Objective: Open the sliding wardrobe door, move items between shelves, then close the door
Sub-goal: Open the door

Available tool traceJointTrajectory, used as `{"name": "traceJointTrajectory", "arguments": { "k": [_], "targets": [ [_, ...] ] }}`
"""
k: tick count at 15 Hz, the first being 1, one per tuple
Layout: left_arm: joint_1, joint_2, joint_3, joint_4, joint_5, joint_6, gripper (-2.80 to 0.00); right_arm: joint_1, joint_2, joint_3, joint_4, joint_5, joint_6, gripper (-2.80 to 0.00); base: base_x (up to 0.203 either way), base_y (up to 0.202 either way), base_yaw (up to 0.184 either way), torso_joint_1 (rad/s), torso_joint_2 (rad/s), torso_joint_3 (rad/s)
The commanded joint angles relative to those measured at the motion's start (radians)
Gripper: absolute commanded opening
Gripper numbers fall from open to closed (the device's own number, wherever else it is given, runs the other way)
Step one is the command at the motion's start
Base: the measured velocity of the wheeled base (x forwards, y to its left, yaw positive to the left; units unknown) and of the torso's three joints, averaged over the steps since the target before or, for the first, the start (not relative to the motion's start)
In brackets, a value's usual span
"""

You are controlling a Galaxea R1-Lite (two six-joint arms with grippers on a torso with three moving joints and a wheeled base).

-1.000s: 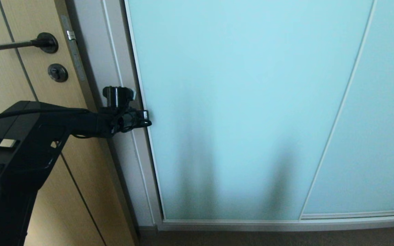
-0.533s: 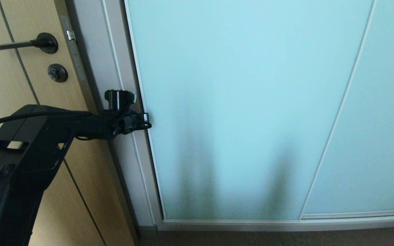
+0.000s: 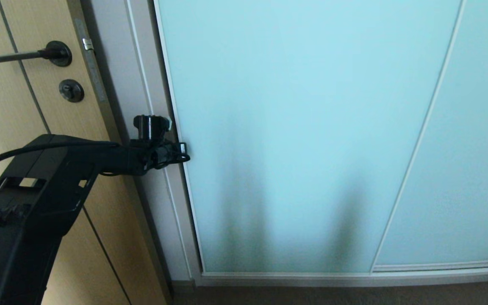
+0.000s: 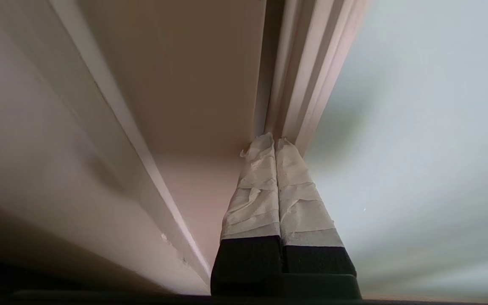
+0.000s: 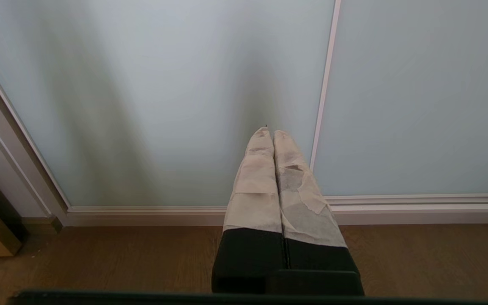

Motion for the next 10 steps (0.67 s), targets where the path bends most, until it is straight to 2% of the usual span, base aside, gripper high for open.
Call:
{"name": "traceJointTrajectory", "arguments": {
  "k": [1, 10],
  "targets": [
    [0.000, -0.016, 0.037, -0.008, 0.002, -0.004, -2.80, 0.000, 0.000, 0.002, 0.000, 0.000, 0.001, -2.80, 0.000, 0.000, 0.000, 0.000, 0.00, 0.000],
    [-0.006, 0.037, -0.046, 0.007, 0.005, 0.003, -2.80, 0.000, 0.000, 0.002, -0.001, 0.000, 0.001, -2.80, 0.000, 0.000, 0.000, 0.000, 0.00, 0.000]
  ]
}}
